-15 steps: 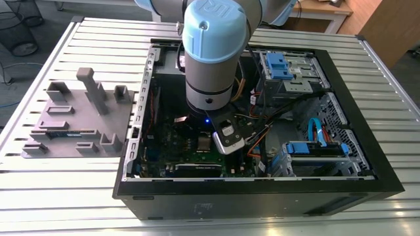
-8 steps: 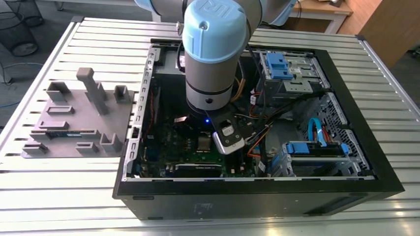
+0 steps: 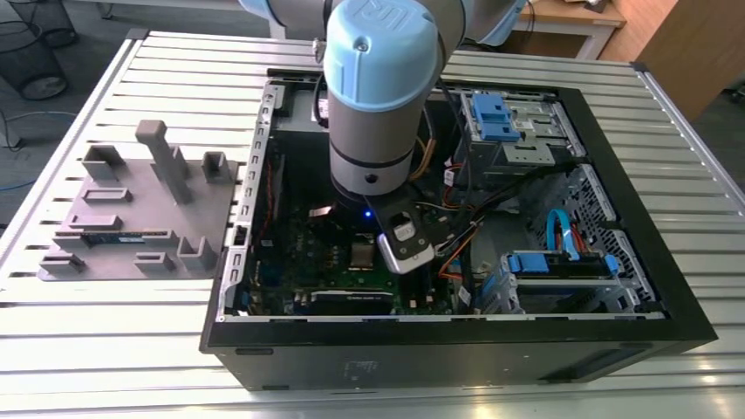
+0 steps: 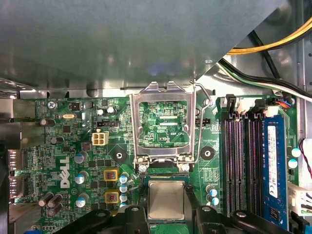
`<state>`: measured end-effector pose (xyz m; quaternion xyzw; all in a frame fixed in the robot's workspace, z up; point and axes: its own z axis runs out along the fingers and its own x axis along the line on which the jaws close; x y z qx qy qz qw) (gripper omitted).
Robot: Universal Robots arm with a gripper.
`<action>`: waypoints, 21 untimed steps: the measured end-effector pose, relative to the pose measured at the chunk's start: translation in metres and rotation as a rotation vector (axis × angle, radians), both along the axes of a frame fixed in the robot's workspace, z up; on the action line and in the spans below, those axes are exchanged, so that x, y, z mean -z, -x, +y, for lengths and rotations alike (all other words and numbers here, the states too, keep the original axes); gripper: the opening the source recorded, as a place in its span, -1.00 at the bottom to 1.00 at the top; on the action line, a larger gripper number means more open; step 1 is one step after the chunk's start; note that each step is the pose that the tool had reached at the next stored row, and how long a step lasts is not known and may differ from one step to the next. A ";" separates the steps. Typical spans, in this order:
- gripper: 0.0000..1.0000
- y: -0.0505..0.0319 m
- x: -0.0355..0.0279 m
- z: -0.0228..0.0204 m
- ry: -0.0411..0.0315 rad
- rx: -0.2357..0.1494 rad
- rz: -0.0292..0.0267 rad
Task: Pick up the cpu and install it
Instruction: 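Place the cpu into insertion slot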
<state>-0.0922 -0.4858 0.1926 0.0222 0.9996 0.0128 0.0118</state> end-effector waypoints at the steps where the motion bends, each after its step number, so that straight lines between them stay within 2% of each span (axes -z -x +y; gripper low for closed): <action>1: -0.22 0.0000 -0.0003 -0.0001 0.0005 0.000 0.0002; 8: -0.22 0.0001 -0.0007 -0.0002 0.0069 -0.004 0.0005; 21: -0.22 0.0001 -0.0005 -0.0002 0.0086 -0.028 0.0004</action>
